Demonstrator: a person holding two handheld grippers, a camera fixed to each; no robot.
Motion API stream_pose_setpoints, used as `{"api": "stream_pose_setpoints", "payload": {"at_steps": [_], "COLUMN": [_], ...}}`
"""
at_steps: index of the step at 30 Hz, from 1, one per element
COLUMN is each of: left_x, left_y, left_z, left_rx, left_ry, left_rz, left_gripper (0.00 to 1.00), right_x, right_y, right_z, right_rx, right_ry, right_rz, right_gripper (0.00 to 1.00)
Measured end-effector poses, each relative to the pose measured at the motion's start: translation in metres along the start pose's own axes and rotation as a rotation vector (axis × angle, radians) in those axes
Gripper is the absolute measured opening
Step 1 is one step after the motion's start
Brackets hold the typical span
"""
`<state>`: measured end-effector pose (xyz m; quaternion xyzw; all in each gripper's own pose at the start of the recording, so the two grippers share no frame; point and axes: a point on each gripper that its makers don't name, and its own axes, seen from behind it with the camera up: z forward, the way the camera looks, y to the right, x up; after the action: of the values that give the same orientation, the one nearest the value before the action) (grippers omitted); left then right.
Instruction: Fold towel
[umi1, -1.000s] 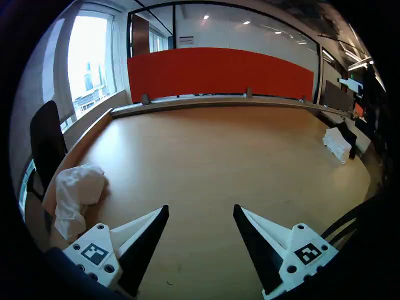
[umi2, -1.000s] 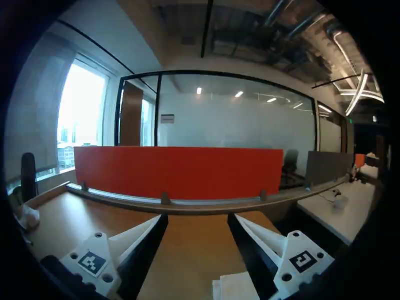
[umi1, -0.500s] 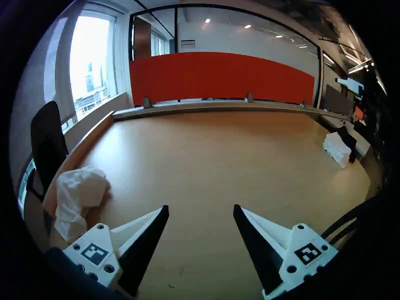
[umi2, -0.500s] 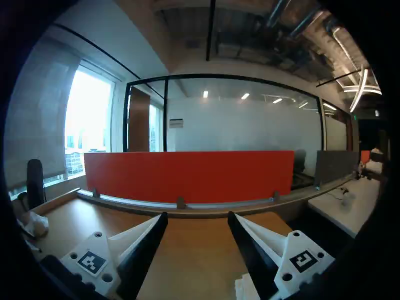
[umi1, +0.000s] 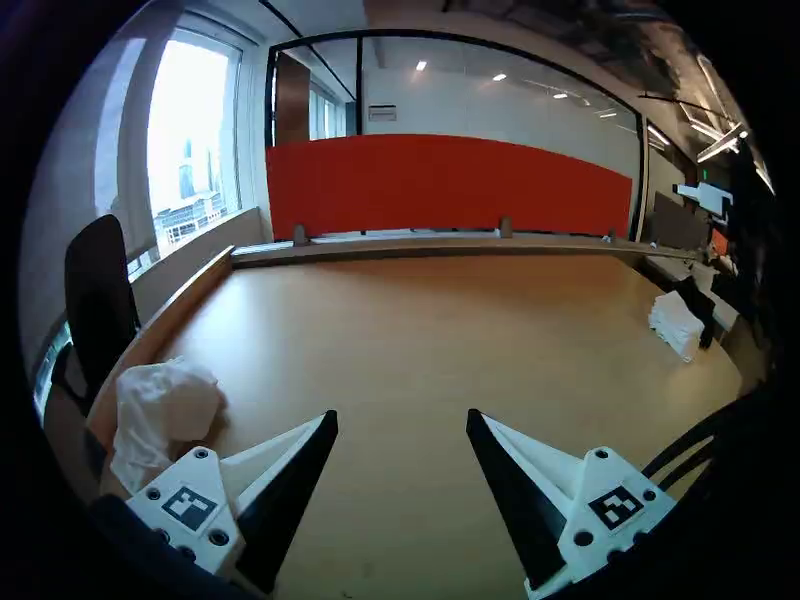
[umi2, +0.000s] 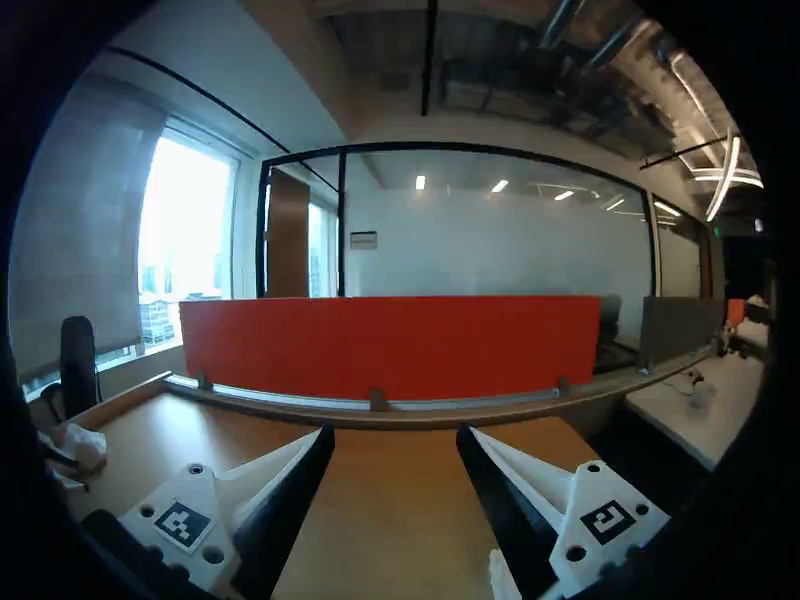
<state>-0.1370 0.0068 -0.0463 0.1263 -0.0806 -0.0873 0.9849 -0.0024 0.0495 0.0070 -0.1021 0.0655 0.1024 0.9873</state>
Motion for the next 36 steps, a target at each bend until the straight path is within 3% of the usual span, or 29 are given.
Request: {"api": "stream_pose_setpoints", "payload": {"at_steps": [15,21,27,36], "left_x": [0.111,0.147,0.166,0.171], "left_y": [-0.029,-0.033,-0.030,-0.019], "left_z": [0.022,0.032,0.041,0.051], "left_rx": [0.039,0.042,0.028,0.006], "left_ry": [0.245,0.315,0.355,0.367], "left_rz": [-0.017,-0.025,-0.038,-0.035], "left_gripper": [0.96,0.96,0.96,0.96], "right_x": [-0.001,0.000,-0.002,0.003], "right_y": [-0.024,-0.032,-0.035,-0.036], "right_z": [-0.010,-0.016,-0.022,-0.026], "right_rx": [0.018,0.008,-0.007,-0.031], "right_ry": [-0.022,-0.024,-0.020,-0.017], "right_rz": [-0.013,-0.014,-0.010,-0.016], "right_gripper": [0.94,0.94,0.94,0.94]}}
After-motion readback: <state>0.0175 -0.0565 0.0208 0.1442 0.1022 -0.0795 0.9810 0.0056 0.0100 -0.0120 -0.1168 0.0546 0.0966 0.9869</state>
